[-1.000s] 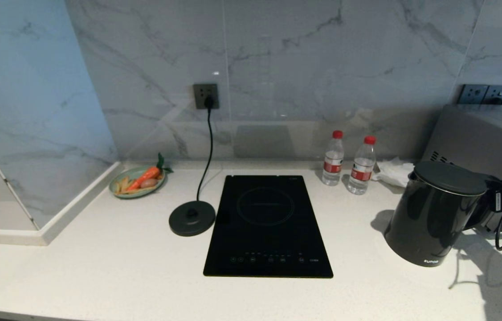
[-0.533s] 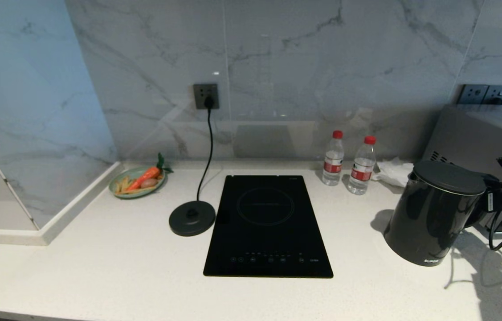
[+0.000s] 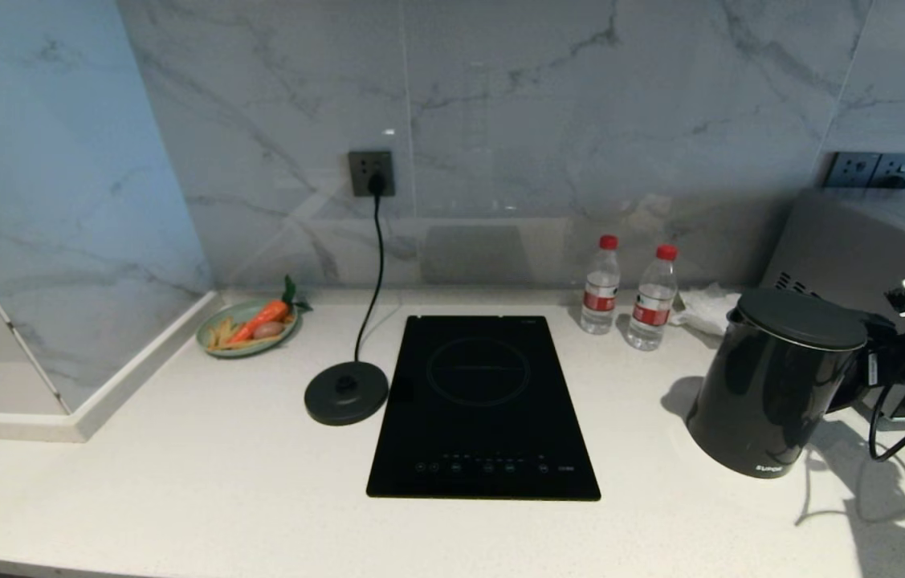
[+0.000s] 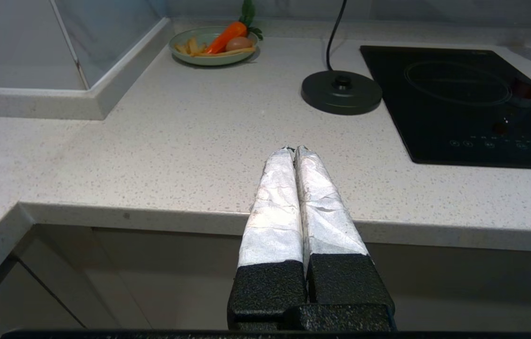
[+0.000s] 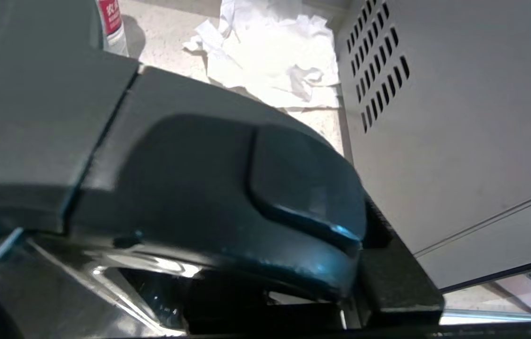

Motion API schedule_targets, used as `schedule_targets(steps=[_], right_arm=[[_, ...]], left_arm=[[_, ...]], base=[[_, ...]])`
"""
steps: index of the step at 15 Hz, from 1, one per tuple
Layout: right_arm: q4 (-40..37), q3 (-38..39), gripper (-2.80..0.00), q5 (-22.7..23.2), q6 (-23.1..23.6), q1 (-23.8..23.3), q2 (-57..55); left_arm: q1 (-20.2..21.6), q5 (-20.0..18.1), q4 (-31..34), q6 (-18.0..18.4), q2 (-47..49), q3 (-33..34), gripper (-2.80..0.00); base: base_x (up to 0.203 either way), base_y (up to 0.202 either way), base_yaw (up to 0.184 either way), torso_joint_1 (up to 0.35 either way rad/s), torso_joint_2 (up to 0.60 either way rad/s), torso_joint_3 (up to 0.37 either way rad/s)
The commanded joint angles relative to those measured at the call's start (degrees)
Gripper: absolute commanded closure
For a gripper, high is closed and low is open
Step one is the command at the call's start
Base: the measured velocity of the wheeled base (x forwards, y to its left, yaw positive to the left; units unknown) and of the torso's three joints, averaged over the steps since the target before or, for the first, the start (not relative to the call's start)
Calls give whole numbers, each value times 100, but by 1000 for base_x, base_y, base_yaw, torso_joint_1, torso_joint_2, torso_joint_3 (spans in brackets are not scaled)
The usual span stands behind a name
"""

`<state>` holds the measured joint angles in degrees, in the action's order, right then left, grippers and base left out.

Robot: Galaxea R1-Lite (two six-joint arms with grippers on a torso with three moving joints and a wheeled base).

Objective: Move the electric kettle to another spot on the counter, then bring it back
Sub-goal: Grab the kettle

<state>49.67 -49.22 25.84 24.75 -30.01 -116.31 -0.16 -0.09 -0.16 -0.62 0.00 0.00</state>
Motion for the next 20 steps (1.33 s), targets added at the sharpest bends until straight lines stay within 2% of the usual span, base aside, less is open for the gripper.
schedule_targets(steps=[1,9,13,20], right_arm=[[98,70,0,26,13,13,54],[192,106,0,87,-182,39,407],[402,53,0,71,-539,110,407],[582,29,0,52,-567,136,381]], left_arm=[[-2,0,-2,1,0,18,0],[-2,0,-2,0,0,18,0],[-2,0,-2,1,0,18,0],[-2,0,-2,1,0,18,0]], base=[[0,0,0,0,0,0],[0,0,0,0,0,0],[0,0,0,0,0,0],[0,0,0,0,0,0]])
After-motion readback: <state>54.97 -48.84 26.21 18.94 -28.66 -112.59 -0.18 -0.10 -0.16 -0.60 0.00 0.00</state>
